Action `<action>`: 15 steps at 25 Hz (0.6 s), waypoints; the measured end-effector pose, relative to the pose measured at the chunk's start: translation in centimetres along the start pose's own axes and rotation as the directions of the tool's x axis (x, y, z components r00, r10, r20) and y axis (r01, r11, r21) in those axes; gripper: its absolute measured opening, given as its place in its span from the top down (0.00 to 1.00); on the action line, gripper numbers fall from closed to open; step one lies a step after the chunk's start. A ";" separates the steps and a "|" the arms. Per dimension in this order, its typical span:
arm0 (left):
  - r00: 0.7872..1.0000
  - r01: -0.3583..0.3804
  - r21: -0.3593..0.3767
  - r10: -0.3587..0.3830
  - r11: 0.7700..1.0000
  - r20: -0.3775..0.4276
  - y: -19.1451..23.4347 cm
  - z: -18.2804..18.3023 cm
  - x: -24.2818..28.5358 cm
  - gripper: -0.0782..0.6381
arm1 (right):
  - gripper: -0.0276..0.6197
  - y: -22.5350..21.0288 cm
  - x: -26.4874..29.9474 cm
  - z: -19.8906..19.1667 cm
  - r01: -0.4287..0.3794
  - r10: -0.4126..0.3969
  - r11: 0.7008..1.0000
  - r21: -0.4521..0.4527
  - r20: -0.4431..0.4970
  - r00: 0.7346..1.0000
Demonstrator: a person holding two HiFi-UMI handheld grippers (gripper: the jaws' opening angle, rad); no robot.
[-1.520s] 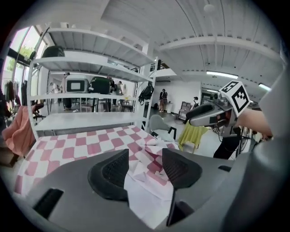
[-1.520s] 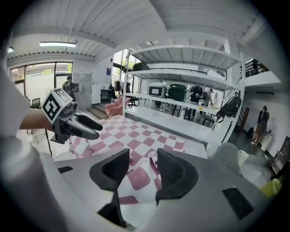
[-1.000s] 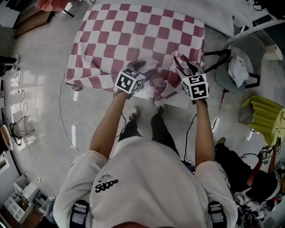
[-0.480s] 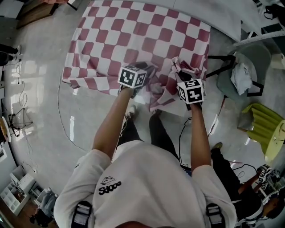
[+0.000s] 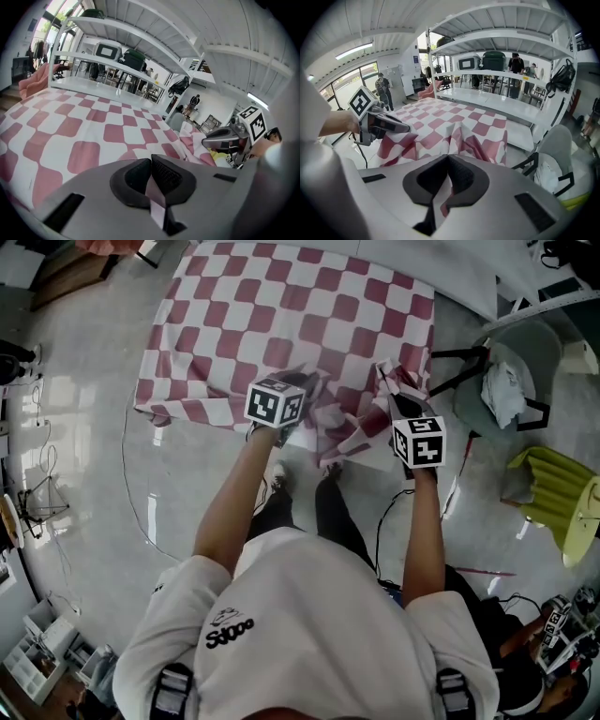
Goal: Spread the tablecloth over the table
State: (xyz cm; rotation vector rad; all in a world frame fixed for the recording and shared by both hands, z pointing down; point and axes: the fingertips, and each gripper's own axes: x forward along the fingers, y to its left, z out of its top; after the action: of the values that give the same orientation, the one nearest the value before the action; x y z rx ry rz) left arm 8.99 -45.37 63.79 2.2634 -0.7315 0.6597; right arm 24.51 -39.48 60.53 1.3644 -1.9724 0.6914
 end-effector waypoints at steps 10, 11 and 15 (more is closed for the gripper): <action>0.989 0.081 0.046 -0.086 0.996 0.117 -3.4 -1.1 -7.1 0.85 | 0.92 1.2 -7.2 -4.9 0.164 -0.164 0.986 -0.012 -0.007 0.986; 0.988 0.086 0.062 -0.093 0.994 0.126 -3.9 -1.4 -7.7 0.85 | 0.92 1.3 -7.8 -5.3 0.179 -0.179 0.984 -0.009 -0.007 0.984; 0.983 0.072 0.126 -0.092 0.989 0.161 -4.7 -2.8 -10.3 0.85 | 0.92 2.8 -9.9 -6.2 0.209 -0.209 0.978 -0.011 0.003 0.978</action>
State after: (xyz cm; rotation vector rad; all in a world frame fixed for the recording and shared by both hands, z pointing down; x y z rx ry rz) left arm 3.96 -37.13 57.15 2.4680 -0.6890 0.4905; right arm 25.76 -28.07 56.98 1.5389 -1.7978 0.5793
